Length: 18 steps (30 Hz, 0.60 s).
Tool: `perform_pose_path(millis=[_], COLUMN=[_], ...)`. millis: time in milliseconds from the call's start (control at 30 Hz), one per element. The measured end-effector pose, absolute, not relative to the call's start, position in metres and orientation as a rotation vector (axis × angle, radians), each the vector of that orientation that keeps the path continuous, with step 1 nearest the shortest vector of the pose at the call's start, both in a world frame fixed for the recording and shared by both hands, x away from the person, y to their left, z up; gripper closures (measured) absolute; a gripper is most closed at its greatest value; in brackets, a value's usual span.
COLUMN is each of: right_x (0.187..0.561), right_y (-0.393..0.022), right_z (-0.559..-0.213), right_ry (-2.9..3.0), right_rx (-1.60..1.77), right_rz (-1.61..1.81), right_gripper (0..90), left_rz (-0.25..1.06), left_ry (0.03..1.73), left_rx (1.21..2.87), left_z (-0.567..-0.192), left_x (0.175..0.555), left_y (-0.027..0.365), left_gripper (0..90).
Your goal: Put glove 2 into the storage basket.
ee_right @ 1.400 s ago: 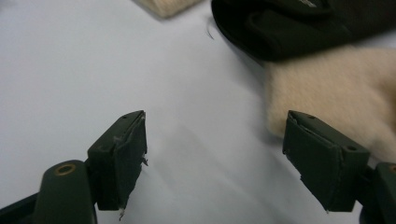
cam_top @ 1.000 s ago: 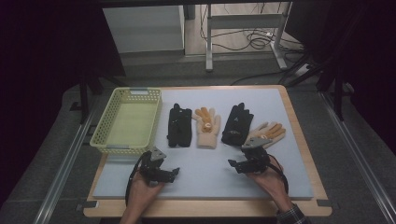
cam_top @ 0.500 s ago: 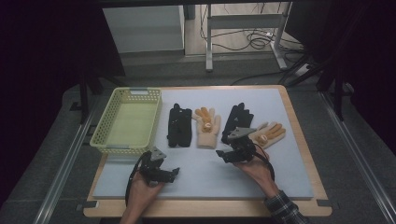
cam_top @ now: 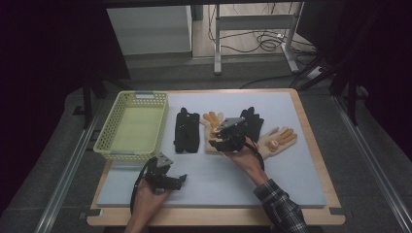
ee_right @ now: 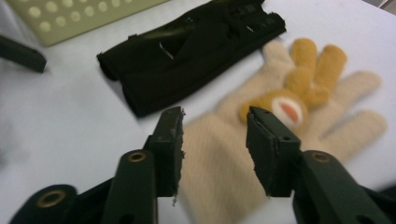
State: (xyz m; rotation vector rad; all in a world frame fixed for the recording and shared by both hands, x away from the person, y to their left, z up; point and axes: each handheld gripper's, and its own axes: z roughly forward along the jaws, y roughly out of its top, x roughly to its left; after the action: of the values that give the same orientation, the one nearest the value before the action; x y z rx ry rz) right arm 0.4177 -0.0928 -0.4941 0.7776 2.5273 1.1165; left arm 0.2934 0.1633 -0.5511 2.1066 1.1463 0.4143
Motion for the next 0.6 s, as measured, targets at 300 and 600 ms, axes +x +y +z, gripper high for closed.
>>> perform_pose_path(millis=[300, 600], right_x=[0.444, 0.463], right_y=[-0.058, -0.022], right_z=[-0.499, -0.508], right_ry=[2.549, 2.560], right_rx=[0.793, 0.804], right_rz=[1.106, 1.092], right_gripper=[66.1, 39.8], left_rz=[0.414, 0.413], left_ry=[1.146, 1.146], left_rx=[2.104, 2.104], left_z=[-0.551, -0.551], left_x=[0.293, 0.293], left_y=[0.163, 0.163], left_gripper=[5.7, 5.7])
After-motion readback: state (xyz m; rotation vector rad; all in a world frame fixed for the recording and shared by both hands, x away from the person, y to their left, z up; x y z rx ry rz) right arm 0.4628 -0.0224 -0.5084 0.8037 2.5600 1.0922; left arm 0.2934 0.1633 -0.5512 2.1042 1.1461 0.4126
